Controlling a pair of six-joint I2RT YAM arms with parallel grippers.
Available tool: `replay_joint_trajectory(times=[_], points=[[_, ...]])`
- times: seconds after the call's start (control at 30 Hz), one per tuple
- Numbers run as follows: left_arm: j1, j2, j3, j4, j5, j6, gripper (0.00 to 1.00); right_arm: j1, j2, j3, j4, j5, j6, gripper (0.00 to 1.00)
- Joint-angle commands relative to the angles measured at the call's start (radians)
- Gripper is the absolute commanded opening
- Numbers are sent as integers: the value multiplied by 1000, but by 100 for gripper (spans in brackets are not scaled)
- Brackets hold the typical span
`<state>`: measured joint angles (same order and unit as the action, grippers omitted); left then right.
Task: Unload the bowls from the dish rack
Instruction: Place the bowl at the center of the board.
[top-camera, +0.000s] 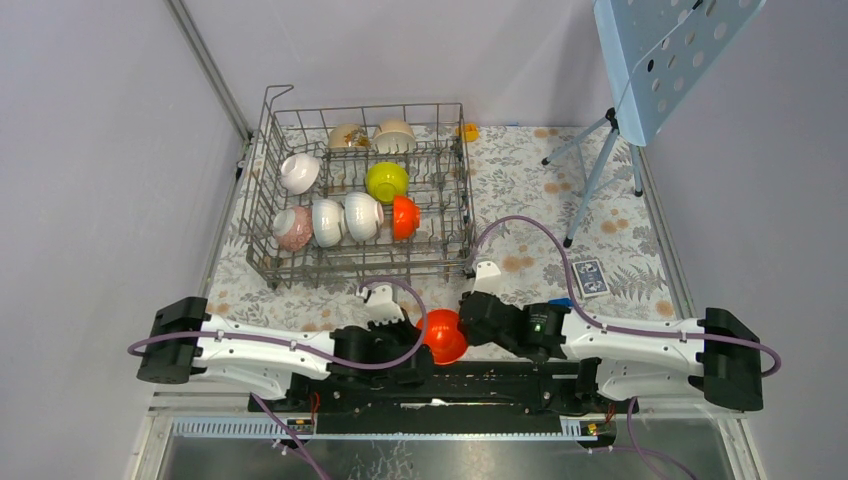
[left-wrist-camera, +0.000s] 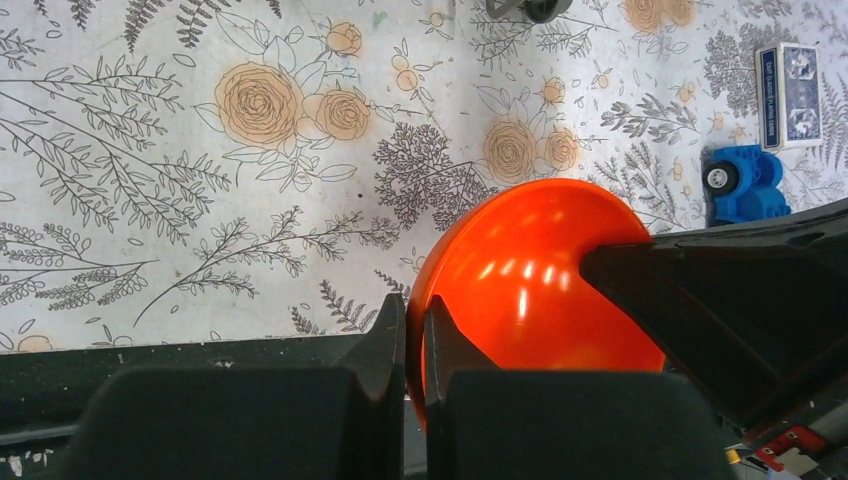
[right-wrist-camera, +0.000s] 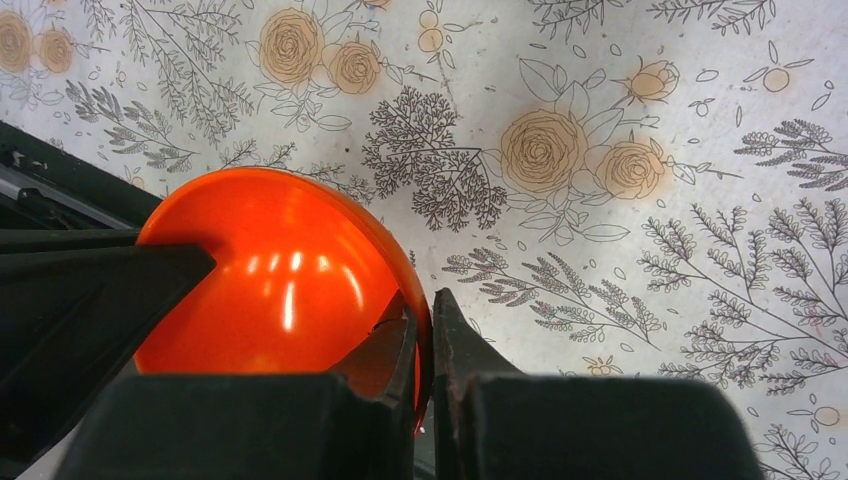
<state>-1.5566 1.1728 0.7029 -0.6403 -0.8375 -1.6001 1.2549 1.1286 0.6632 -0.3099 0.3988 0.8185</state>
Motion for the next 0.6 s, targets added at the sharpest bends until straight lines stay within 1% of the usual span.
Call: replay_joint_trajectory(times=[0.0, 0.07, 0.1, 0.13, 0.17, 0.23, 0.33, 0.47, 0.57], points=[[4, 5, 7, 55, 17, 0, 0, 8, 4, 76, -2, 23, -12, 9], [4, 3, 6, 54, 18, -1, 0, 8, 4, 84, -33, 27, -25, 27], [4, 1, 7, 54, 18, 0, 0, 8, 2, 90, -51, 31, -33, 34], [4, 2, 6, 54, 18, 1, 0, 7, 0, 96, -72, 38, -40, 40], [4, 1, 8, 54, 17, 2, 0, 8, -1, 102, -90, 42, -50, 44], [5, 6, 13, 54, 17, 4, 0, 8, -5, 116, -123, 51, -67, 47], [4, 23, 23, 50, 18, 5, 0, 8, -13, 131, -155, 59, -86, 49], [4, 49, 42, 26, 19, -4, 0, 8, -12, 141, -187, 61, -99, 49], [4, 68, 59, -3, 12, -17, 0, 7, -2, 150, -213, 55, -103, 47]])
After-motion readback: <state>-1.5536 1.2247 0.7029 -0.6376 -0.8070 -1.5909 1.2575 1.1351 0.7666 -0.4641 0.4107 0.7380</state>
